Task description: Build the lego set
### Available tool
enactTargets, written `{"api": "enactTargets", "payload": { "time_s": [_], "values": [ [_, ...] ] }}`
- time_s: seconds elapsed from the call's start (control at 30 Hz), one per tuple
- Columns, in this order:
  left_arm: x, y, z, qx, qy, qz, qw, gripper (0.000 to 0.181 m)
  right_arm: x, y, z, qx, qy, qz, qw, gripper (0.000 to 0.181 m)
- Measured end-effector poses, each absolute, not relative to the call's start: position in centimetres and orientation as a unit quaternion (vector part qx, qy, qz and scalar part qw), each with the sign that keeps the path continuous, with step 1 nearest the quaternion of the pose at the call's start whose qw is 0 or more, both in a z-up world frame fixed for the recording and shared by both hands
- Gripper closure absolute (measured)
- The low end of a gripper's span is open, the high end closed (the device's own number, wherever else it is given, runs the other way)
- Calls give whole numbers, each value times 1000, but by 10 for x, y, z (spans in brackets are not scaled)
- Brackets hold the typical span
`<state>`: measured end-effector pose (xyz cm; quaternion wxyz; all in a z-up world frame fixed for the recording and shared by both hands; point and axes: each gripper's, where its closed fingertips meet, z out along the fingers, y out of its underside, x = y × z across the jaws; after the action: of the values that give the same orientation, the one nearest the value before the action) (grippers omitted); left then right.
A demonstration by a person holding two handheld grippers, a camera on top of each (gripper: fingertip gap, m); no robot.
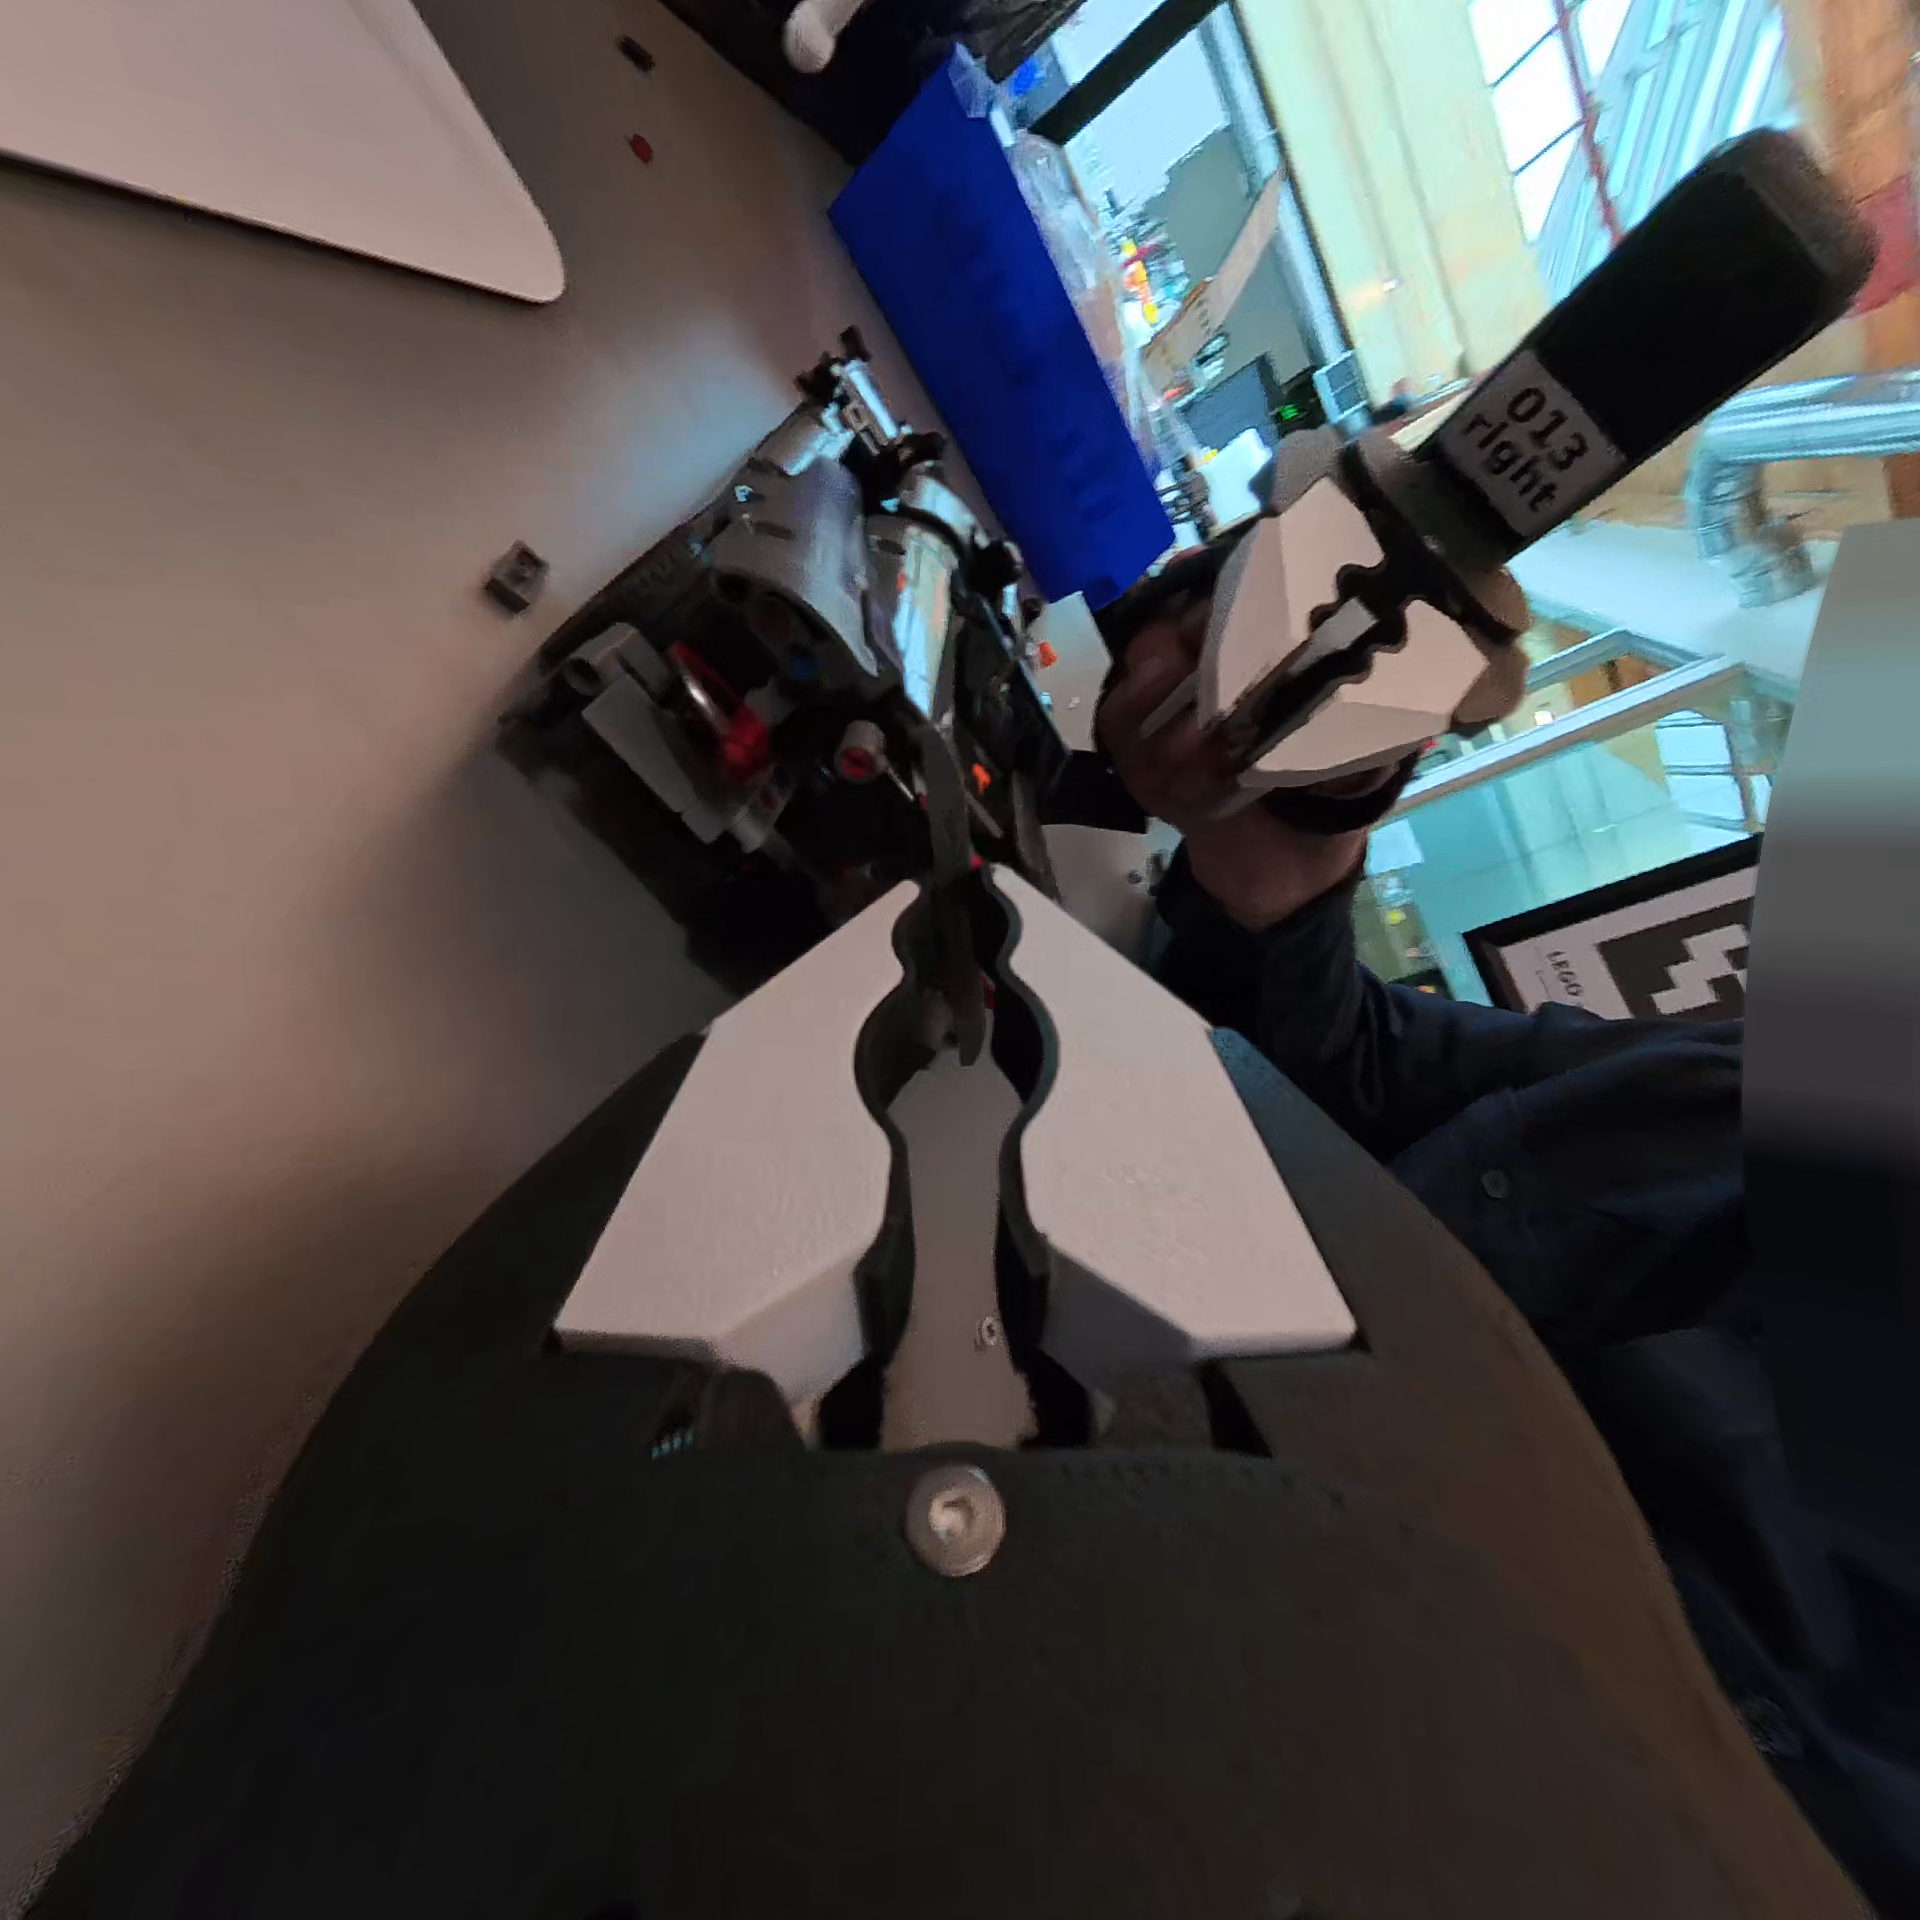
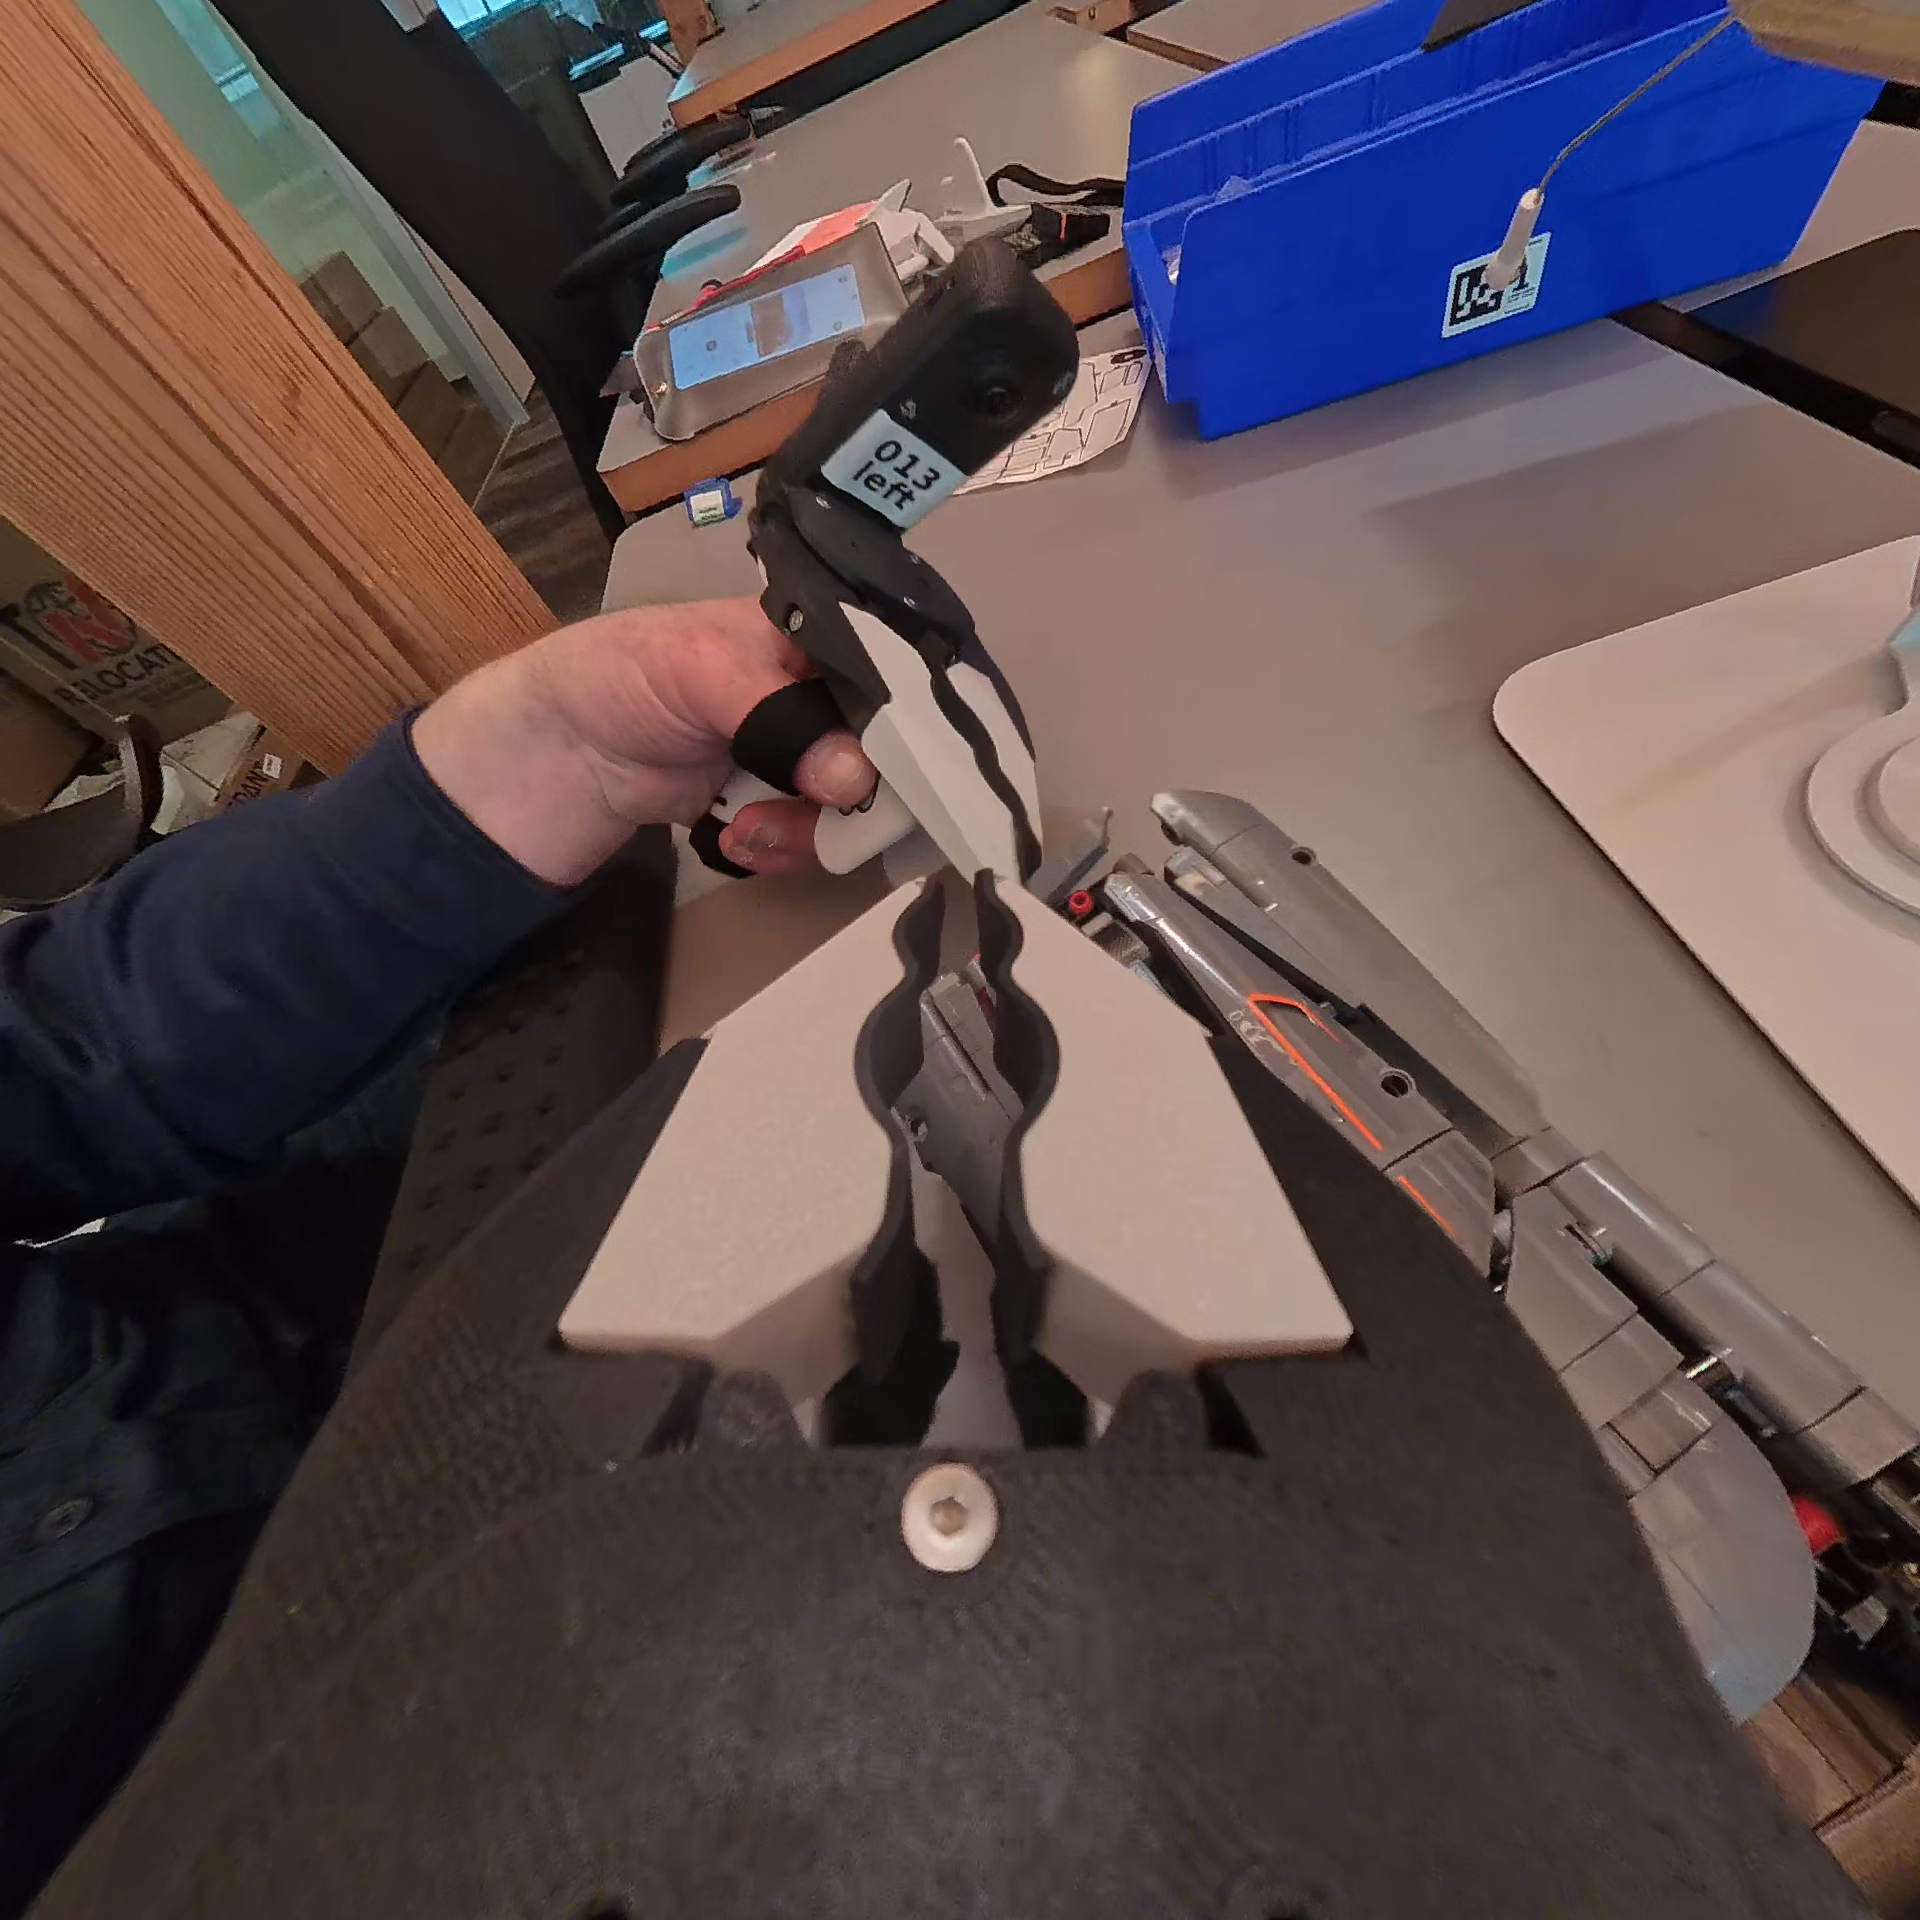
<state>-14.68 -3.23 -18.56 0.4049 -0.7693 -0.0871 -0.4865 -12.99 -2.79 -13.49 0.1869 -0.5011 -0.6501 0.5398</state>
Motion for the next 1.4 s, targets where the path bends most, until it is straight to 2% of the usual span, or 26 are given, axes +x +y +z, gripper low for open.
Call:
{"api": "enactTargets", "payload": {
  "time_s": [0.6,1.4],
  "values": [
    [-148,-25,-182,-702,-123,-585,387,177,-128,-28,-130,-498,-650,541,190,177],
    [-154,-11,-179,-691,-157,-600,371,177,-127,-16,-135,-511,-652,522,204,177]
  ]
}}
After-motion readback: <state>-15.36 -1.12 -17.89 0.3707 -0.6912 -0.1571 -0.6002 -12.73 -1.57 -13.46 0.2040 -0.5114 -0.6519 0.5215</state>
